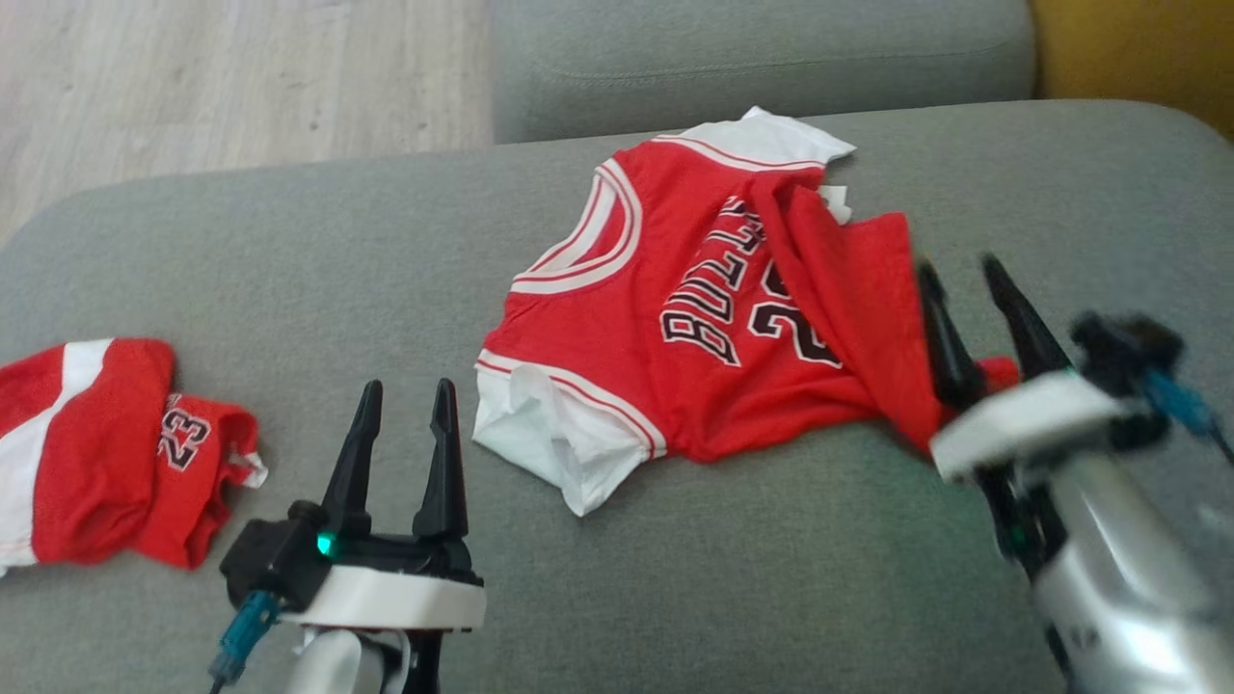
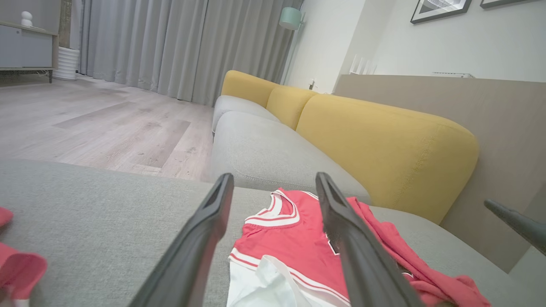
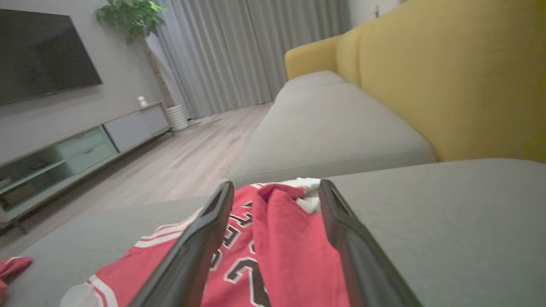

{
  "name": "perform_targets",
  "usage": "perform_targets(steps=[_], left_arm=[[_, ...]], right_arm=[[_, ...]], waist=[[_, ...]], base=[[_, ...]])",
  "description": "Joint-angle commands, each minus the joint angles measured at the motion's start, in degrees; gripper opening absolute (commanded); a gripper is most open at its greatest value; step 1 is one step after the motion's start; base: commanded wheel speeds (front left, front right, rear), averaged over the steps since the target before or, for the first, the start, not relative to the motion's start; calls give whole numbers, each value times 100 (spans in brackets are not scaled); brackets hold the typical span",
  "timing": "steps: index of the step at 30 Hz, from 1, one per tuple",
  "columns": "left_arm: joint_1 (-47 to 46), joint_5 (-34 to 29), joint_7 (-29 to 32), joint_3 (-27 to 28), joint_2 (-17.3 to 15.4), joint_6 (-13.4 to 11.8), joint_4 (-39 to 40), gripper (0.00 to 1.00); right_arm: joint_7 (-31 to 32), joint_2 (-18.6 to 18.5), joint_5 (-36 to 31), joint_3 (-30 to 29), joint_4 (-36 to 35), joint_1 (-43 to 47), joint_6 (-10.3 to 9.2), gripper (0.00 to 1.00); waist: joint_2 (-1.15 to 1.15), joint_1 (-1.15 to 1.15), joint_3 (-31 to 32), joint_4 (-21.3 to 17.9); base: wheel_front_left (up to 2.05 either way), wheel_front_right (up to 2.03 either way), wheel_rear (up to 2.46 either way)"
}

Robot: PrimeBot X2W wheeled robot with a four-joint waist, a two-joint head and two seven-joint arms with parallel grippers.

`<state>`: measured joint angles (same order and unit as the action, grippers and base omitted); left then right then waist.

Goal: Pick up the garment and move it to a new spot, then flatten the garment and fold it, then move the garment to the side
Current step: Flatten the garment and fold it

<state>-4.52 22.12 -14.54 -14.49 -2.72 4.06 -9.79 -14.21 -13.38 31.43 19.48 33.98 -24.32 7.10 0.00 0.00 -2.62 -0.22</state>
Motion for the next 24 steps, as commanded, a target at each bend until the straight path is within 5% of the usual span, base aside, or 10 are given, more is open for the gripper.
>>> perform_targets(steps=[1, 5, 12, 24], left_arm=[[-98, -24, -46, 235, -16, -19, 225, 100], [-32, -66, -46, 175, -16, 11, 223, 100], [13, -81, -46, 106, -16, 26, 231, 100], [-122, -140, -46, 47, -16, 61, 263, 100]], right_arm=[[-77, 180, -328, -241, -355, 337, 39, 100], [-77, 532, -979, -922, -818, 1004, 39, 100], [-78, 829, -1512, -1268, -1168, 1449, 39, 100], [-62, 878, -1821, -1575, -1145, 1159, 39, 100]], waist=[[0, 0, 27, -62], [0, 0, 30, -144], [0, 0, 10, -219], [0, 0, -297, -122]], base=[[0, 0, 0], [0, 0, 0], [0, 0, 0], [0, 0, 0]])
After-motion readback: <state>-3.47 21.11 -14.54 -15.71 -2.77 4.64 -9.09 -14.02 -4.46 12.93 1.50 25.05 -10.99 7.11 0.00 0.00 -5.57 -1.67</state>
